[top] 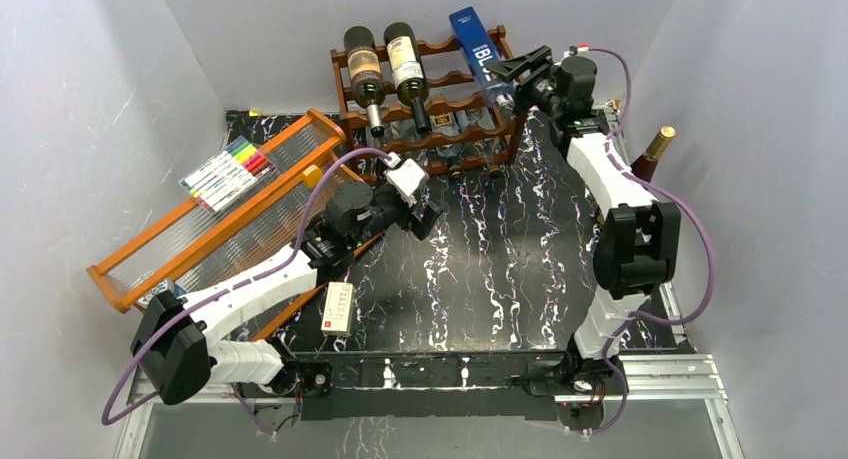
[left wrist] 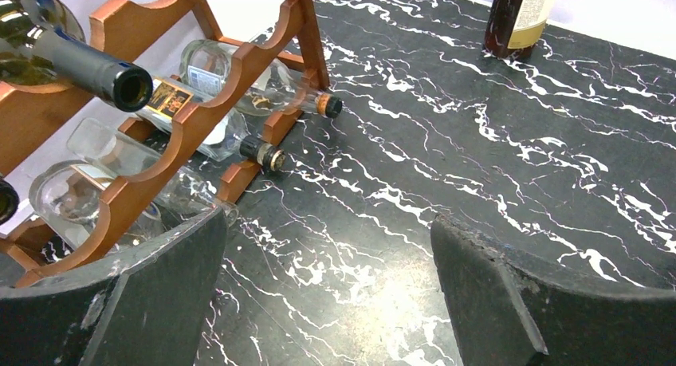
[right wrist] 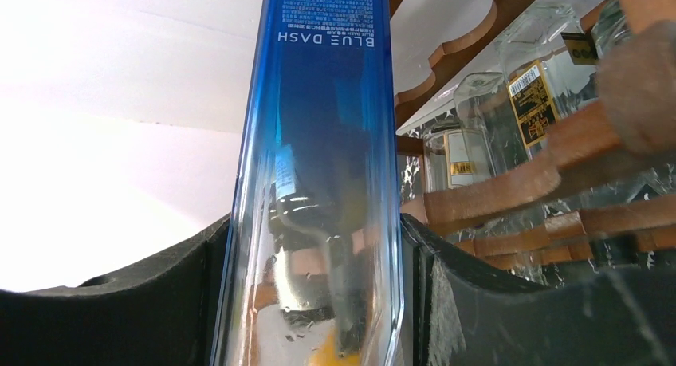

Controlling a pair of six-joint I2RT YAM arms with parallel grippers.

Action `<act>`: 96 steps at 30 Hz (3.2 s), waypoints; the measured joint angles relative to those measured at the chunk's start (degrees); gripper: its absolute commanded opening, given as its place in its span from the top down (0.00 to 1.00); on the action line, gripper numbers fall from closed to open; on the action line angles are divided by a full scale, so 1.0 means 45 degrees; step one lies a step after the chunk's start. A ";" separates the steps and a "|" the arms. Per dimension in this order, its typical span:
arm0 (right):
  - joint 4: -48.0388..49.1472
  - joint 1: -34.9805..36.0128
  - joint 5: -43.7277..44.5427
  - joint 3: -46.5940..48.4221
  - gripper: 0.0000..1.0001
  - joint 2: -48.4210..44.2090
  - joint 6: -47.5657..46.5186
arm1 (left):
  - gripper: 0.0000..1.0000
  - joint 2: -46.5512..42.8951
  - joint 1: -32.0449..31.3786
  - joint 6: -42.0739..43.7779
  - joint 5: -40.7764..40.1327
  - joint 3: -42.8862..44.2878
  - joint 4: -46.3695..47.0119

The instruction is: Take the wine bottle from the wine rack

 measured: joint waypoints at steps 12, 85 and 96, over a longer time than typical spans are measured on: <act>-0.0646 -0.2803 -0.2948 -0.3162 0.82 -0.4945 0.0160 | 0.02 0.0296 -0.0262 -0.0058 0.0034 0.0029 -0.0160; -1.4688 0.3245 -0.4702 -0.4707 0.09 -0.4677 -1.1774 | 0.96 0.3104 -0.1399 0.3439 0.6067 0.0306 -0.1991; -1.1793 0.2181 -0.3264 -0.4585 0.02 -0.6373 -1.0010 | 1.00 0.2628 -0.1326 0.1909 0.3575 -0.0194 -0.1185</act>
